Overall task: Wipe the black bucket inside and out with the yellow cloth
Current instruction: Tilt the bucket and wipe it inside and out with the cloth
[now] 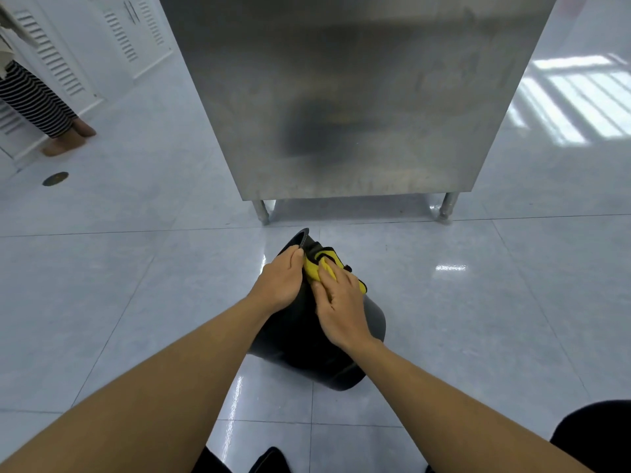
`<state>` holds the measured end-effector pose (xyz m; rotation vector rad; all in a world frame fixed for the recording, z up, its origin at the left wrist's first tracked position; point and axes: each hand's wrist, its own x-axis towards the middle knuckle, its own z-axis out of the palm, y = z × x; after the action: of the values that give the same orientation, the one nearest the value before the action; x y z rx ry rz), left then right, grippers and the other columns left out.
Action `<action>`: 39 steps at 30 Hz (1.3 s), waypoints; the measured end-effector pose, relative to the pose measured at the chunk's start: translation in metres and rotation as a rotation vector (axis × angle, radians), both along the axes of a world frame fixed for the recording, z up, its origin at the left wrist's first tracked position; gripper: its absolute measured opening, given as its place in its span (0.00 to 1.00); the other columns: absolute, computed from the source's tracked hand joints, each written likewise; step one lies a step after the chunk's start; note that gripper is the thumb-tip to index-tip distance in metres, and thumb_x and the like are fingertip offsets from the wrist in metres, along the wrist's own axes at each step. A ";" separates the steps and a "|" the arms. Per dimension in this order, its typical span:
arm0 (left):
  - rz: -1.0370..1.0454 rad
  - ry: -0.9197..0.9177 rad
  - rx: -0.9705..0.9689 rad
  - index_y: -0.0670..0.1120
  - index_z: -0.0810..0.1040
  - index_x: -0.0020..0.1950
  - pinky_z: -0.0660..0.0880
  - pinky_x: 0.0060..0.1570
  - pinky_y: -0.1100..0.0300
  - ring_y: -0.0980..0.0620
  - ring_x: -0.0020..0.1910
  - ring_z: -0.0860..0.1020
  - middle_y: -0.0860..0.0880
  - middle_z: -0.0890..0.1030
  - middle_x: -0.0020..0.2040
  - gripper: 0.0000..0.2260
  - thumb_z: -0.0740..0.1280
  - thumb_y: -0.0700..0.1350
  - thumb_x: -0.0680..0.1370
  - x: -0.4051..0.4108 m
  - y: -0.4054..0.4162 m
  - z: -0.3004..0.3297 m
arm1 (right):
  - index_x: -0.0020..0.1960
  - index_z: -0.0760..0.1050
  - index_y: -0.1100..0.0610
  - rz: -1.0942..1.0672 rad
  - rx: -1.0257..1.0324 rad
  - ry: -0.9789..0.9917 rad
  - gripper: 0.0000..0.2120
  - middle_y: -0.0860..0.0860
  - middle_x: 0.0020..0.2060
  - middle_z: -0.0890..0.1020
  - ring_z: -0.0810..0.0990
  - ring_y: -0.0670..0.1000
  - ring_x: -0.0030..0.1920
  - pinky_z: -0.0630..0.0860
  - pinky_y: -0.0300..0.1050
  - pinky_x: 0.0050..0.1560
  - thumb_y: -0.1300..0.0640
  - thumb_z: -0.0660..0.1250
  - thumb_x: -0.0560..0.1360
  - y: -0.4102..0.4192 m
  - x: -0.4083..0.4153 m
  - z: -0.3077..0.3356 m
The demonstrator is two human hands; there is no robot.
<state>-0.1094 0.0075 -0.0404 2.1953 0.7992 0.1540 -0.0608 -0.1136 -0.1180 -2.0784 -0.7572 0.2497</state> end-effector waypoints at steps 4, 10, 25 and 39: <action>0.065 -0.001 -0.023 0.42 0.72 0.52 0.67 0.39 0.64 0.56 0.40 0.71 0.51 0.75 0.43 0.18 0.50 0.52 0.85 -0.001 0.000 -0.002 | 0.74 0.65 0.37 -0.179 -0.179 0.086 0.21 0.44 0.72 0.72 0.67 0.56 0.70 0.62 0.55 0.71 0.41 0.47 0.82 -0.030 0.011 -0.024; 0.145 -0.079 -0.116 0.35 0.76 0.54 0.72 0.38 0.56 0.48 0.39 0.74 0.39 0.79 0.43 0.23 0.57 0.55 0.83 0.005 0.000 -0.002 | 0.75 0.66 0.46 -0.437 -0.291 0.474 0.24 0.58 0.69 0.72 0.65 0.64 0.68 0.63 0.59 0.68 0.45 0.44 0.84 -0.060 0.023 -0.052; 0.225 -0.120 -0.252 0.44 0.70 0.34 0.67 0.37 0.55 0.50 0.34 0.70 0.46 0.72 0.33 0.20 0.58 0.52 0.83 0.020 -0.014 0.007 | 0.76 0.67 0.50 -0.196 0.175 0.211 0.23 0.46 0.75 0.69 0.59 0.50 0.73 0.57 0.50 0.74 0.51 0.51 0.83 0.014 -0.013 0.029; 0.009 -0.068 0.252 0.47 0.68 0.76 0.70 0.57 0.57 0.44 0.58 0.76 0.44 0.77 0.59 0.19 0.51 0.48 0.86 0.003 -0.006 -0.008 | 0.79 0.59 0.46 -0.197 0.001 0.129 0.23 0.48 0.75 0.67 0.58 0.53 0.73 0.59 0.51 0.73 0.46 0.51 0.84 -0.009 -0.007 -0.002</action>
<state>-0.1062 0.0016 -0.0484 2.4080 0.7868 0.3490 -0.0676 -0.1228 -0.1197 -2.0962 -0.4715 0.2695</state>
